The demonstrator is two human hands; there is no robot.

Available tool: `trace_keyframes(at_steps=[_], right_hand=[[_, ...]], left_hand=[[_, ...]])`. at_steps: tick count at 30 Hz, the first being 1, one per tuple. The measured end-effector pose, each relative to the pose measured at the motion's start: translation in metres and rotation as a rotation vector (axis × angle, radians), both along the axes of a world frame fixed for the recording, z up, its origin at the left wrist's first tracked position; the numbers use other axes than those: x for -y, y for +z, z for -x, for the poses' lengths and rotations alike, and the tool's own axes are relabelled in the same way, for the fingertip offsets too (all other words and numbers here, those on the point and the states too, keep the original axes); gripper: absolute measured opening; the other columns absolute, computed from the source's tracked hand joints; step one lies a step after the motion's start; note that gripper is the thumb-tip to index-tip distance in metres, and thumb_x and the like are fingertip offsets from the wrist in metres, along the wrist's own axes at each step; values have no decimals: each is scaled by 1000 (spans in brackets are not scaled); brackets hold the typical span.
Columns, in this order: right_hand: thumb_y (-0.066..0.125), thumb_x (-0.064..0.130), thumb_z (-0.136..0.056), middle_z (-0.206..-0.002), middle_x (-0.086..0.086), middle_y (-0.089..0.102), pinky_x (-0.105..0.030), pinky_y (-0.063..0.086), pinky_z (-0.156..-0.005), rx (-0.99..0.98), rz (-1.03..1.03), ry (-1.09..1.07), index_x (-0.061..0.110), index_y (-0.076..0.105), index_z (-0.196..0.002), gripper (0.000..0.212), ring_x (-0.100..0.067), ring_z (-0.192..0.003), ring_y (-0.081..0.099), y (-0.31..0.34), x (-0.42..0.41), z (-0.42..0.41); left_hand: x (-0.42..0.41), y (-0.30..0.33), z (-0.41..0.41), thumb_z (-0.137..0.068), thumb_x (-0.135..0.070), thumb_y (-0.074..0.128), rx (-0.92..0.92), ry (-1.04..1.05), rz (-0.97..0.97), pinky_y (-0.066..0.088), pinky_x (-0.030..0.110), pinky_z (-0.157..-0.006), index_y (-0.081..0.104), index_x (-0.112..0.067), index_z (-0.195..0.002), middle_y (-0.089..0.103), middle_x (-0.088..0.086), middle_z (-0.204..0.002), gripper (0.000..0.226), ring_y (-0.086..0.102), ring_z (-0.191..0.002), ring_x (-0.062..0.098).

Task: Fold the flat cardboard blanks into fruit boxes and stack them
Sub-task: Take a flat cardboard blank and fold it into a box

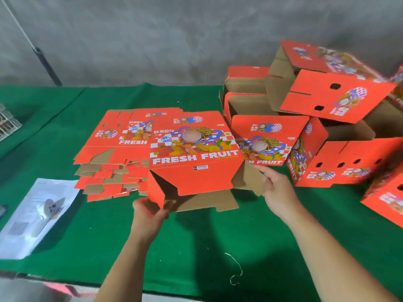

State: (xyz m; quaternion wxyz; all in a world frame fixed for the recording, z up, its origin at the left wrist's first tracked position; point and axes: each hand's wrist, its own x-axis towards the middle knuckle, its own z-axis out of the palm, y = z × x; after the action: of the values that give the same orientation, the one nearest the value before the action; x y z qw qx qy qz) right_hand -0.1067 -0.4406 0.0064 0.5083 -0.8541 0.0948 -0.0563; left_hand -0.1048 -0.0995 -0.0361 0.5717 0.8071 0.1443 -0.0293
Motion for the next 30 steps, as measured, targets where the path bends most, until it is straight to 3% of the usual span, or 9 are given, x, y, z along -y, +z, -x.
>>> trace_keyframes(at_steps=[2, 5, 6, 8, 11, 14, 21, 25, 30], right_hand=[[38, -5, -104, -124, -3, 71, -7, 31, -55, 26, 21, 14, 30, 66, -135, 54, 10, -64, 43, 4, 24, 15], [38, -9, -101, -120, -4, 66, -15, 40, -62, 59, 83, 63, 32, 68, -128, 57, -7, -83, 59, 7, 54, 36], [38, -9, -101, -116, -5, 63, -18, 40, -63, 62, 97, 85, 37, 67, -126, 60, -13, -86, 58, 7, 59, 41], [37, -9, -101, -106, -2, 58, -15, 37, -59, 88, 82, 110, 46, 65, -122, 65, -5, -79, 53, 8, 65, 51], [37, -10, -100, -97, 6, 52, -9, 38, -63, 136, 112, 115, 47, 62, -128, 68, 4, -77, 51, 9, 67, 60], [39, -6, -101, -97, 9, 51, -9, 39, -75, 159, 134, 108, 41, 58, -140, 65, 0, -88, 52, 9, 63, 61], [48, 12, -106, -144, 1, 59, -35, 43, -111, 259, 87, 37, 17, 56, -146, 41, -15, -131, 54, 15, 40, 52], [51, 15, -104, -128, 5, 66, -40, 50, -99, 346, 48, -26, 19, 62, -136, 34, -16, -115, 61, 22, 41, 49], [51, 24, -103, -99, 15, 63, -24, 43, -74, 425, 42, -82, 26, 68, -125, 28, 6, -79, 56, 33, 54, 45]], left_hand=[[11, -3, 7, -91, -37, 73, 5, 71, -264, 54, 43, -69, 56, -14, -89, 72, 7, -76, 29, 68, -73, 24], [24, 0, 12, -99, -39, 52, -151, -80, -675, 52, 49, -88, 59, -10, -95, 65, 20, -103, 30, 63, -99, 42], [29, 1, 13, -100, -43, 49, -195, -115, -749, 50, 49, -93, 60, -10, -104, 60, 22, -112, 34, 59, -106, 45], [34, 5, 16, -100, -52, 45, -231, -105, -818, 44, 50, -100, 58, -12, -116, 51, 21, -122, 45, 52, -114, 45], [34, 8, 25, -102, -48, 39, -144, -115, -933, 44, 49, -95, 59, -16, -113, 52, 15, -118, 40, 51, -112, 41], [33, 9, 38, -105, -39, 38, -15, -25, -825, 49, 49, -82, 50, -17, -85, 53, 16, -97, 32, 59, -94, 44], [50, 10, 52, -107, -40, 39, 164, 98, -651, 41, 38, -73, 61, -6, -111, 63, 20, -104, 41, 61, -90, 42], [55, 30, 65, -103, -50, 33, 382, 157, -464, 33, 37, -56, 49, -8, -76, 54, 10, -74, 52, 49, -66, 29], [49, 52, 68, -101, -54, 31, 458, 174, -429, 43, 47, -66, 52, -8, -80, 59, 11, -75, 55, 55, -72, 31]])
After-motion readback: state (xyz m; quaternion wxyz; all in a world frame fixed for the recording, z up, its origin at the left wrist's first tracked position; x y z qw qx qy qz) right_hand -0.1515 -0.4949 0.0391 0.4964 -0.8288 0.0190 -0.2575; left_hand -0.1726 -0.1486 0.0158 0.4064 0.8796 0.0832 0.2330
